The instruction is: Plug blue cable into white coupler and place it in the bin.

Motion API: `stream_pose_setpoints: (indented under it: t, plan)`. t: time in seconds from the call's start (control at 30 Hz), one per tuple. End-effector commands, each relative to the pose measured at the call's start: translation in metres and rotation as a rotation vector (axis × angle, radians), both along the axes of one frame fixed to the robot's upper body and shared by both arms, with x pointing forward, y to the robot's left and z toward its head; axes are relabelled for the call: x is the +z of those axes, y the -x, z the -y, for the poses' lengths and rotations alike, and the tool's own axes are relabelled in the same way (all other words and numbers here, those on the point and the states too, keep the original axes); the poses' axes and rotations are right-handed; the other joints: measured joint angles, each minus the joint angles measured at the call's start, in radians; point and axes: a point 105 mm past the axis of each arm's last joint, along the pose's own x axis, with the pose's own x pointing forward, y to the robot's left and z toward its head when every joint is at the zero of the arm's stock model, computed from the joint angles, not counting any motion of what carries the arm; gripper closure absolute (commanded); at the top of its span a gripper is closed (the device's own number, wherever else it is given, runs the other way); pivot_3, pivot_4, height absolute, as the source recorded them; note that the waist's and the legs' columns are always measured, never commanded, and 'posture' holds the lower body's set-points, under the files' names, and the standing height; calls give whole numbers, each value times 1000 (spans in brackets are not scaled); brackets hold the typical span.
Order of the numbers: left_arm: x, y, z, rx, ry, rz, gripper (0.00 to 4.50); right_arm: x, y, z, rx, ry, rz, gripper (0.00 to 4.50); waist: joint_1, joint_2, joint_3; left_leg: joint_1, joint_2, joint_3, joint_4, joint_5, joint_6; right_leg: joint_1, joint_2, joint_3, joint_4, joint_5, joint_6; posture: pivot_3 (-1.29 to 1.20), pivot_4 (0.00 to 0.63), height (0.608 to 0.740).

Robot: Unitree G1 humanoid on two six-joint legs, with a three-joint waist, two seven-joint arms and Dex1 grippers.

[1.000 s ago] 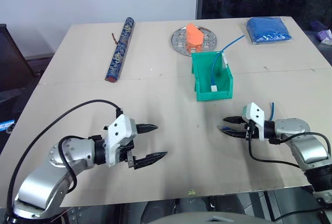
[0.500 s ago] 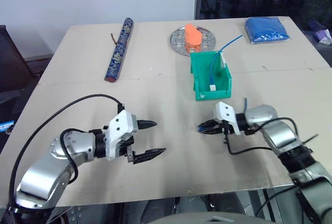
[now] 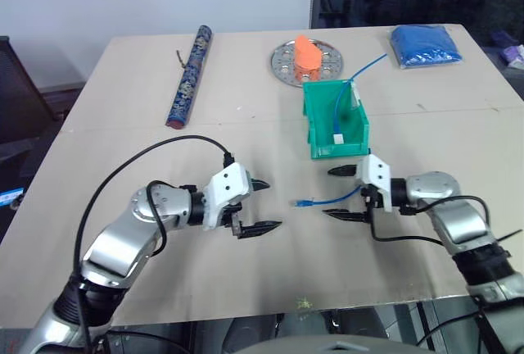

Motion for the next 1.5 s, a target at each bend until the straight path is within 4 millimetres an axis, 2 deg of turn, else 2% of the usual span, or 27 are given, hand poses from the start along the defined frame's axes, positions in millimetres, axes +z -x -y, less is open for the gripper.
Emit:
stream_pose_setpoints:
  t: [0.03,0.2,0.3,0.43,0.53,0.63,0.67,0.77,0.93,1.0,1.1,1.27,1.43,1.5]
  plan:
    - [-11,-8,11,-16,-11,1,0,19,24,12,-43,-109,-51,43,0,0,0,0,0,-1,0,0,0,0,0,0,0,0,0,0,150,740]
    - [-27,-19,17,-42,-53,-32,0,17,35,28,-138,-127,-42,43,-7,-1,0,1,0,2,2,-2,3,0,0,1,3,0,0,0,150,740]
    - [-30,-28,18,-52,-71,-37,0,17,39,30,-147,-127,-38,43,-2,-1,0,3,0,2,4,-2,5,2,1,0,5,0,0,0,150,740]
    - [-33,-33,21,-83,-85,-30,1292,22,41,28,-144,-141,-27,0,0,-1,0,4,0,2,6,-2,5,3,1,0,6,0,0,0,150,740]
    - [-34,-31,23,-115,-84,-28,2659,24,41,27,-144,-143,-23,0,0,-1,0,4,0,2,6,-2,5,3,0,0,6,0,0,0,150,740]
    - [-33,-30,25,-129,-68,-23,4209,25,41,27,-146,-143,-19,0,-1,-1,0,4,0,2,6,0,1,3,0,0,6,0,0,0,150,740]
    - [-33,-29,25,-130,-65,-23,4470,26,41,27,-146,-143,-19,0,-1,-1,0,4,0,2,5,0,0,3,0,0,6,0,0,0,150,740]
    - [-32,-25,25,-148,-45,-31,4470,24,45,26,-135,-152,-47,0,-1,-1,0,4,0,2,5,0,0,3,0,0,6,0,0,0,150,740]
    - [-21,-26,28,-91,71,-94,4470,21,56,16,-115,-245,-190,0,-1,-1,0,3,0,1,5,-2,5,3,0,0,6,0,0,0,150,740]
    - [-4,-23,38,-73,218,-185,4470,15,60,8,-120,-328,-306,0,-1,-2,0,4,0,1,5,-2,5,3,-1,0,7,0,0,0,150,740]
    - [12,-11,46,-101,343,-297,4470,13,61,-1,-123,-419,-391,0,-2,-2,0,3,0,0,6,-2,5,3,-4,0,8,0,0,0,150,740]
    - [28,19,46,-216,436,-504,4470,27,49,-8,-144,-676,-503,0,-12,-2,0,5,0,0,6,-2,5,2,-4,0,11,0,0,0,150,740]
    - [33,26,45,-229,464,-568,4470,38,50,-15,-90,-744,-564,0,-9,-2,0,5,0,0,6,-2,5,2,0,0,11,0,0,0,150,740]
    - [33,26,46,-225,469,-573,4500,39,52,-18,-75,-736,-573,560,-9,-2,0,5,0,0,6,-2,5,2,0,0,11,0,0,0,150,740]
